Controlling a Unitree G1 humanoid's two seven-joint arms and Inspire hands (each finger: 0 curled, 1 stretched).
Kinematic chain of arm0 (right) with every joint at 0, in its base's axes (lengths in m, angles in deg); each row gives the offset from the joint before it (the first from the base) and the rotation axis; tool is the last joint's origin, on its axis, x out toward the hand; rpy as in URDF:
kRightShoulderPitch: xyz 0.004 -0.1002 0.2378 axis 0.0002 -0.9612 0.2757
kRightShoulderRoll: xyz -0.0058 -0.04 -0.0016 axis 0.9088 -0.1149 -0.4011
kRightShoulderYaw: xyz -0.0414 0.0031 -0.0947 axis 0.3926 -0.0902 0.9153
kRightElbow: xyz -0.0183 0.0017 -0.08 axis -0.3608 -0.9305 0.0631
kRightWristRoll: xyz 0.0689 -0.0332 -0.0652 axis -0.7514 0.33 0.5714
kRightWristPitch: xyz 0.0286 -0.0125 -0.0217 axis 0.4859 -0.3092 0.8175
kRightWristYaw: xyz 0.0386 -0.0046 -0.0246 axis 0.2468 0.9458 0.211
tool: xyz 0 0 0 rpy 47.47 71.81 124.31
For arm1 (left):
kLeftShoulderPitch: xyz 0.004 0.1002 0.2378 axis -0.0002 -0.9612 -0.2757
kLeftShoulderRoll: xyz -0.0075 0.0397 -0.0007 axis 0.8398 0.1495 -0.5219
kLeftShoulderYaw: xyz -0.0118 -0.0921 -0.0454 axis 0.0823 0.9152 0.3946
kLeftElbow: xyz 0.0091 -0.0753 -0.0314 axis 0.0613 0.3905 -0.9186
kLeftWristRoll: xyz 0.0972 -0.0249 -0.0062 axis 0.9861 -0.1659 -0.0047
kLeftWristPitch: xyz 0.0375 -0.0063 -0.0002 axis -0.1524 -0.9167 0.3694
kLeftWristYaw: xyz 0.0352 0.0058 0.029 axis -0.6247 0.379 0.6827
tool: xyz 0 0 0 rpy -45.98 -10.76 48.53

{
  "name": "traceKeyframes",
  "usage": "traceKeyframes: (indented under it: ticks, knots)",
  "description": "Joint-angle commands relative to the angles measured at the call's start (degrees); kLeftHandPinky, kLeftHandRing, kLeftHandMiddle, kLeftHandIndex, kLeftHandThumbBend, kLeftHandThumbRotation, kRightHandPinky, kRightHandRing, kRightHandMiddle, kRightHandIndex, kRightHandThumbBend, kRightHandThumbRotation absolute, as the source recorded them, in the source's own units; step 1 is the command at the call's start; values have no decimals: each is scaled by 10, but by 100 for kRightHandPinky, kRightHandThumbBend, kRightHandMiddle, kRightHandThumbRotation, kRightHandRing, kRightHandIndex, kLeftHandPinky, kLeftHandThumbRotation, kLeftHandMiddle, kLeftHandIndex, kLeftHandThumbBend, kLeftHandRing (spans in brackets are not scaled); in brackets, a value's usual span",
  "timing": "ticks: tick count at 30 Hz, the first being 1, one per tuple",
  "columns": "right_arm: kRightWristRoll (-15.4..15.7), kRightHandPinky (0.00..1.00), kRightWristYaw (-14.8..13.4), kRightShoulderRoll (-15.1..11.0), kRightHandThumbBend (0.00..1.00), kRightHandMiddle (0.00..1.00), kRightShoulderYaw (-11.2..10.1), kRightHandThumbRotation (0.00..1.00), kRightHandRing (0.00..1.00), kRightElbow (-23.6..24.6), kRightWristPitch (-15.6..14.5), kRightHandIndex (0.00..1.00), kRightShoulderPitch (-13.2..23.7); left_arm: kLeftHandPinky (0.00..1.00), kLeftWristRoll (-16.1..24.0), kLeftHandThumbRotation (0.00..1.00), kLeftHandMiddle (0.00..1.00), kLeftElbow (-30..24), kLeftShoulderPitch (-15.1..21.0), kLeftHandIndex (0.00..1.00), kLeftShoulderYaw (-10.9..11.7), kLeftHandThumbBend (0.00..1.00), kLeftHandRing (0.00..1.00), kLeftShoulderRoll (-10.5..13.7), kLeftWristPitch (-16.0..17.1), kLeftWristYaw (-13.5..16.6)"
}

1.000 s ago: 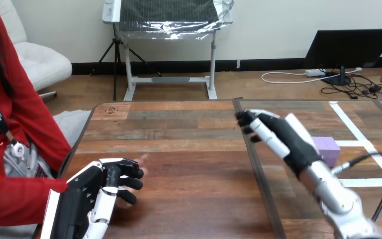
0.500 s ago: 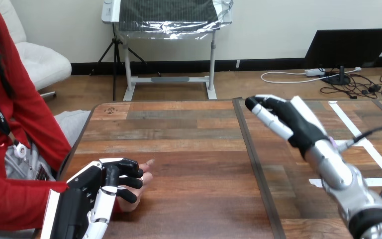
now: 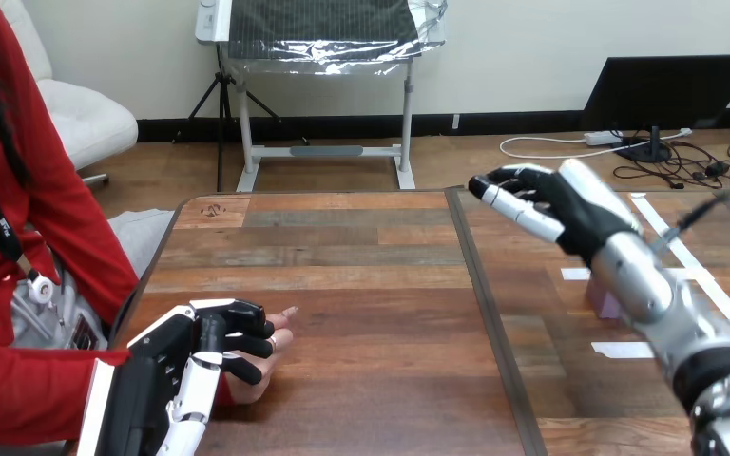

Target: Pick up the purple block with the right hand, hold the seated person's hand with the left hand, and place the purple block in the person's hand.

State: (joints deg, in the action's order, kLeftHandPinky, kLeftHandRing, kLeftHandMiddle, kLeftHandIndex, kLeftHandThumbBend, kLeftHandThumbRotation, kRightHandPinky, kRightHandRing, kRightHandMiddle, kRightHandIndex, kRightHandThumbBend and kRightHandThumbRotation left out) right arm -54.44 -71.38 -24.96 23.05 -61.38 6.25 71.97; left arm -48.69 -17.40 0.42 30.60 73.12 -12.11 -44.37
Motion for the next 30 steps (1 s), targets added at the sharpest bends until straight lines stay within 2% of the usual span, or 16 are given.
traceKeyframes:
  ticks: [1,10,20,30]
  knots:
    - [42,75,-29,-41,70,86,35,99,83,-25,-38,86,132,44,15,72,57,-14,63,55,19,13,55,-14,16,2]
    - [65,76,-15,-50,76,88,51,100,86,-36,-80,89,146,42,12,72,57,-12,62,54,20,12,54,-13,19,1]
    - [91,84,3,-57,75,93,74,100,92,-45,-131,93,156,42,14,71,57,-10,60,55,24,13,54,-15,27,0]
    - [99,86,0,-64,73,94,88,100,93,-48,-149,91,152,42,6,70,57,-18,52,55,26,14,54,-19,21,-8]
